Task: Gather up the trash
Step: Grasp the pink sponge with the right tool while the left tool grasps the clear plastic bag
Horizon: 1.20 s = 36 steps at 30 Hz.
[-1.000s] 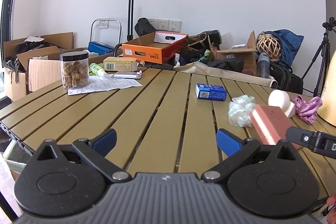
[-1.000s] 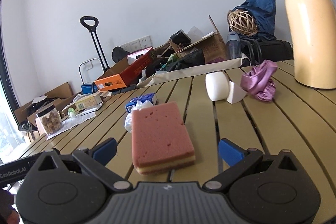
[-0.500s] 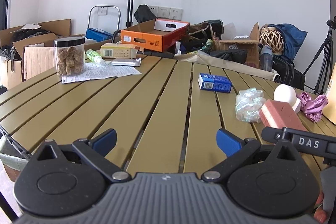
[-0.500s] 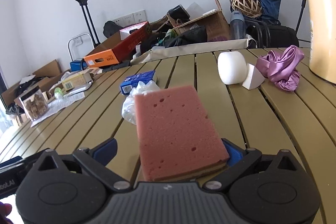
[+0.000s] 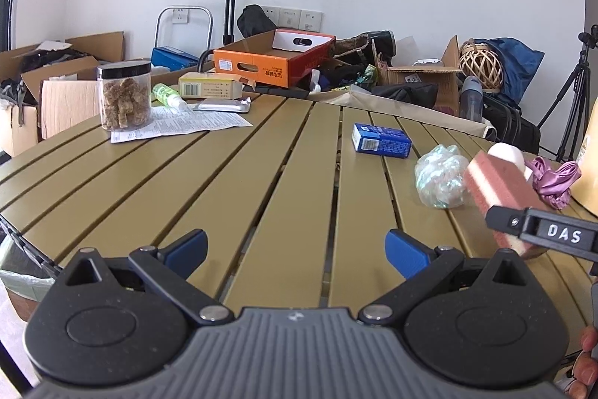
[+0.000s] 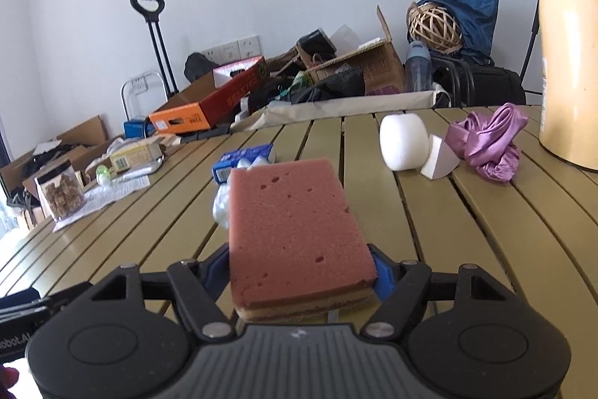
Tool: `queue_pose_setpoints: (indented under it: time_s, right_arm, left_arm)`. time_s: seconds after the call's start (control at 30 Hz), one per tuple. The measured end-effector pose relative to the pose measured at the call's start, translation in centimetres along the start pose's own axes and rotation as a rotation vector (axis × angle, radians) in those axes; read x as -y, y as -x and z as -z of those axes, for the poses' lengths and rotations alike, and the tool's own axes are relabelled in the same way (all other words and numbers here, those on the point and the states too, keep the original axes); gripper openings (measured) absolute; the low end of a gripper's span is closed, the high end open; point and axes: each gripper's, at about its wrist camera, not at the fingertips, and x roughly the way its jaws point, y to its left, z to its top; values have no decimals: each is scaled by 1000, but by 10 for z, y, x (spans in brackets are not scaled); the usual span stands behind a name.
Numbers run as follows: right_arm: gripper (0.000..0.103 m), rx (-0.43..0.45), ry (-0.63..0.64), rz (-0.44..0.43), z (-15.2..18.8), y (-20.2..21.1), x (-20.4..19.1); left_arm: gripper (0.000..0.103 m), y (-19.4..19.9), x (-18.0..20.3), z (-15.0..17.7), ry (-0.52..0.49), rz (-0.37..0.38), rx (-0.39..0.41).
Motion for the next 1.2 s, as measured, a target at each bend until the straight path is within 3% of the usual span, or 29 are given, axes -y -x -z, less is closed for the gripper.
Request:
queue_pose_setpoints:
  time_s: [0.3,0.67,1.0,1.2]
  right_arm:
    - [72,79,-52,51,-10,24,40]
    - [72,129,-151,131,-19,51,104]
    - [72,148,-219,239,-19,67,157]
    - [72,148,-248,268,-18,74,176]
  left_arm:
    - [103,2,31,3,-25,52,-13]
    - [103,-8,97,-5,-116,124,-33]
    - [103,-59,148,-42,-208,53,-65]
    - [103,-103,157,-56,-179,43,-142]
